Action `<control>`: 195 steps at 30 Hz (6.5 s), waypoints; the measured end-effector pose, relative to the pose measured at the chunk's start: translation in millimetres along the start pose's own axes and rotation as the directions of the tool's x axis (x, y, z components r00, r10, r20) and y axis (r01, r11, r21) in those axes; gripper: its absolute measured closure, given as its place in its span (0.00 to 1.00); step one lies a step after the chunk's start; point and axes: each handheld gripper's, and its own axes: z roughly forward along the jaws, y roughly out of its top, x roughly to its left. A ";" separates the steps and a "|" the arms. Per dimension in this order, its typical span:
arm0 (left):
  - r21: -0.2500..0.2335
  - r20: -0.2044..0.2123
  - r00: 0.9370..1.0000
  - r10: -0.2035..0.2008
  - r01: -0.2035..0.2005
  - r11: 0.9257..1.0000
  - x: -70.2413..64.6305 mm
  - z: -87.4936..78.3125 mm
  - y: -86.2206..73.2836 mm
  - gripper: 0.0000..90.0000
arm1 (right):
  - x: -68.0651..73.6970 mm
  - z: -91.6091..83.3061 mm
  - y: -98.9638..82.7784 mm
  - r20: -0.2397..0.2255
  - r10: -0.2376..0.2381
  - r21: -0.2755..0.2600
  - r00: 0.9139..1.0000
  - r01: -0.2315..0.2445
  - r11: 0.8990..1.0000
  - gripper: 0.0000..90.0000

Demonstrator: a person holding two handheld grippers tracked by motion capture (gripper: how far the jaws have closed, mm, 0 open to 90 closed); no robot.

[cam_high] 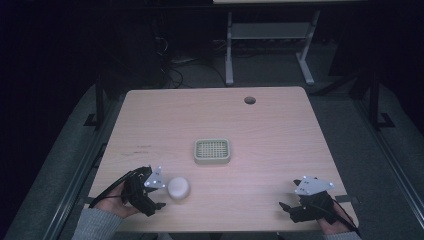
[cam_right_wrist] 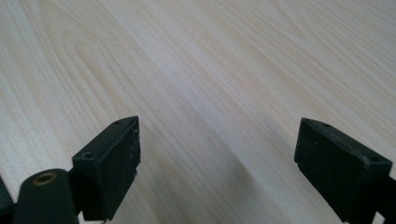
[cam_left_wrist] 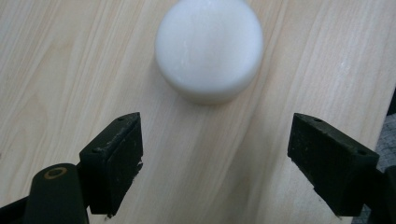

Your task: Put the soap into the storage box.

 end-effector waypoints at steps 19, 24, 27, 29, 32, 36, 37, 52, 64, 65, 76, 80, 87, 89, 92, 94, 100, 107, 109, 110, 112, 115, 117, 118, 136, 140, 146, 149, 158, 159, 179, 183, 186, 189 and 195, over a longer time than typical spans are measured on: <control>0.051 0.051 0.997 0.051 -0.054 0.997 10.6 9.0 30.2 0.20 | 0.6 0.5 0.5 -0.004 -0.009 0.003 1.000 0.009 1.000 0.15; 0.061 0.058 0.996 0.067 -0.070 0.996 12.0 11.9 38.0 0.20 | 0.6 0.5 0.3 -0.007 -0.006 0.002 1.000 0.006 1.000 0.15; 0.065 0.067 0.995 0.072 -0.076 0.995 13.5 15.2 43.6 0.20 | 0.7 0.3 0.3 -0.008 -0.005 0.001 1.000 0.005 1.000 0.16; 0.076 0.077 0.994 0.074 -0.080 0.994 15.1 16.8 45.4 0.20 | 0.7 0.4 0.4 -0.008 -0.007 0.000 1.000 0.007 1.000 0.15; 0.081 0.081 0.994 0.075 -0.082 0.993 16.3 19.9 47.3 0.20 | 0.7 0.5 0.6 -0.008 -0.008 0.001 1.000 0.008 1.000 0.16; 0.085 0.091 0.993 0.073 -0.080 0.993 17.0 21.8 49.4 0.20 | 0.8 0.4 0.6 -0.009 -0.008 0.001 1.000 0.008 1.000 0.15; 0.082 0.091 0.993 0.071 -0.079 0.994 16.9 22.8 49.9 0.20 | 0.8 0.5 0.6 -0.009 -0.008 0.001 1.000 0.008 1.000 0.15; 0.122 0.123 0.989 0.077 -0.093 0.988 20.5 38.0 56.5 0.20 | 1.3 0.4 0.9 -0.009 -0.008 0.000 1.000 0.008 1.000 0.15; 0.150 0.144 0.987 0.071 -0.093 0.984 21.3 50.1 57.6 0.20 | 2.0 0.5 1.1 -0.013 -0.008 0.000 1.000 0.008 1.000 0.15; 0.157 0.147 0.987 0.071 -0.094 0.983 21.4 51.2 57.8 0.20 | 2.1 0.4 1.1 -0.012 -0.008 -0.001 1.000 0.008 1.000 0.15; 0.174 0.159 0.985 0.073 -0.101 0.979 21.9 56.6 58.3 0.22 | 2.4 0.6 1.3 -0.013 -0.009 -0.003 1.000 0.009 1.000 0.16; 0.181 0.167 0.984 0.070 -0.101 0.978 21.6 58.7 58.4 0.23 | 2.4 0.6 1.3 -0.013 -0.008 -0.002 1.000 0.008 1.000 0.15; 0.184 0.176 0.982 0.076 -0.109 0.977 21.6 60.4 59.0 0.26 | 2.4 0.6 1.3 -0.013 -0.009 -0.002 1.000 0.009 1.000 0.15; 0.183 0.176 0.981 0.079 -0.111 0.977 22.0 60.2 59.0 0.26 | 2.3 0.6 1.3 -0.012 -0.010 -0.003 1.000 0.010 1.000 0.15; 0.183 0.172 0.982 0.083 -0.114 0.976 21.5 60.0 59.1 0.26 | 2.2 0.4 1.3 -0.012 -0.009 -0.003 1.000 0.009 1.000 0.15; 0.184 0.172 0.982 0.081 -0.113 0.976 21.2 59.9 59.0 0.27 | 2.4 0.6 1.3 -0.013 -0.009 -0.003 1.000 0.009 1.000 0.15; 0.183 0.177 0.981 0.077 -0.110 0.977 21.8 59.6 58.7 0.27 | 2.2 0.4 1.2 -0.012 -0.008 -0.002 1.000 0.008 1.000 0.16; 0.166 0.198 0.978 0.072 -0.106 0.981 22.2 57.7 59.2 0.27 | 1.1 0.3 0.8 -0.011 -0.008 -0.003 1.000 0.008 1.000 0.15; 0.159 0.194 0.978 0.072 -0.104 0.982 23.0 55.8 59.3 0.27 | 0.9 0.4 0.7 -0.012 -0.007 -0.002 1.000 0.007 1.000 0.16; 0.154 0.194 0.978 0.072 -0.103 0.983 23.4 55.2 59.3 0.27 | 0.9 0.2 0.7 -0.010 -0.008 -0.001 1.000 0.008 1.000 0.16; 0.150 0.196 0.978 0.074 -0.104 0.983 23.8 54.3 59.3 0.27 | 0.7 0.7 0.5 -0.013 -0.008 -0.005 1.000 0.008 1.000 0.15; 0.150 0.197 0.978 0.074 -0.105 0.983 23.9 53.6 59.4 0.27 | 0.4 1.0 0.3 -0.013 -0.008 -0.005 1.000 0.008 1.000 0.15; 0.153 0.198 0.977 0.076 -0.107 0.982 24.3 52.6 60.1 0.27 | 0.2 1.0 0.2 -0.012 -0.007 -0.006 1.000 0.007 1.000 0.16; 0.153 0.198 0.977 0.076 -0.107 0.982 24.3 52.6 60.1 0.27 | 0.2 1.0 0.2 -0.012 -0.007 -0.006 1.000 0.007 1.000 0.16; 0.154 0.200 0.975 0.097 -0.129 0.980 28.6 41.1 70.5 0.27 | -1.1 1.9 0.0 -0.015 -0.003 -0.004 1.000 0.003 1.000 0.15; 0.153 0.200 0.975 0.097 -0.129 0.980 30.4 40.0 73.5 0.27 | -0.8 2.2 0.2 -0.017 -0.003 -0.004 1.000 0.003 1.000 0.15; 0.156 0.204 0.973 0.113 -0.146 0.977 33.7 36.7 79.9 0.27 | -0.7 2.5 0.4 -0.018 0.002 -0.005 1.000 -0.002 1.000 0.15; 0.155 0.203 0.972 0.117 -0.150 0.976 35.6 34.5 83.1 0.27 | -0.7 2.0 0.3 -0.016 0.001 -0.004 1.000 -0.001 1.000 0.15; 0.147 0.205 0.969 0.136 -0.168 0.975 39.9 28.6 93.1 0.27 | -0.5 2.7 1.1 -0.016 -0.002 -0.005 1.000 0.002 1.000 0.15; 0.149 0.205 0.969 0.138 -0.170 0.974 40.6 28.0 94.3 0.27 | -0.6 2.5 0.9 -0.016 -0.001 -0.008 1.000 0.001 1.000 0.15; 0.153 0.211 0.967 0.144 -0.178 0.972 51.5 30.9 108.7 0.27 | -0.8 2.1 1.1 -0.016 -0.003 -0.011 1.000 0.002 1.000 0.15; 0.157 0.210 0.966 0.149 -0.184 0.970 53.5 31.4 110.4 0.27 | -0.4 2.1 1.3 -0.018 0.000 -0.012 1.000 0.000 1.000 0.15; 0.159 0.211 0.966 0.152 -0.187 0.969 54.6 32.3 113.3 0.27 | -0.6 1.9 1.2 -0.018 -0.001 -0.013 1.000 0.001 1.000 0.15; 0.155 0.211 0.965 0.154 -0.189 0.970 56.0 32.5 115.0 0.27 | -0.9 1.9 1.1 -0.017 -0.003 -0.013 1.000 0.003 1.000 0.15; 0.160 0.210 0.964 0.164 -0.200 0.967 59.2 33.2 121.3 0.27 | -0.4 1.6 1.3 -0.017 -0.001 -0.012 1.000 0.001 1.000 0.15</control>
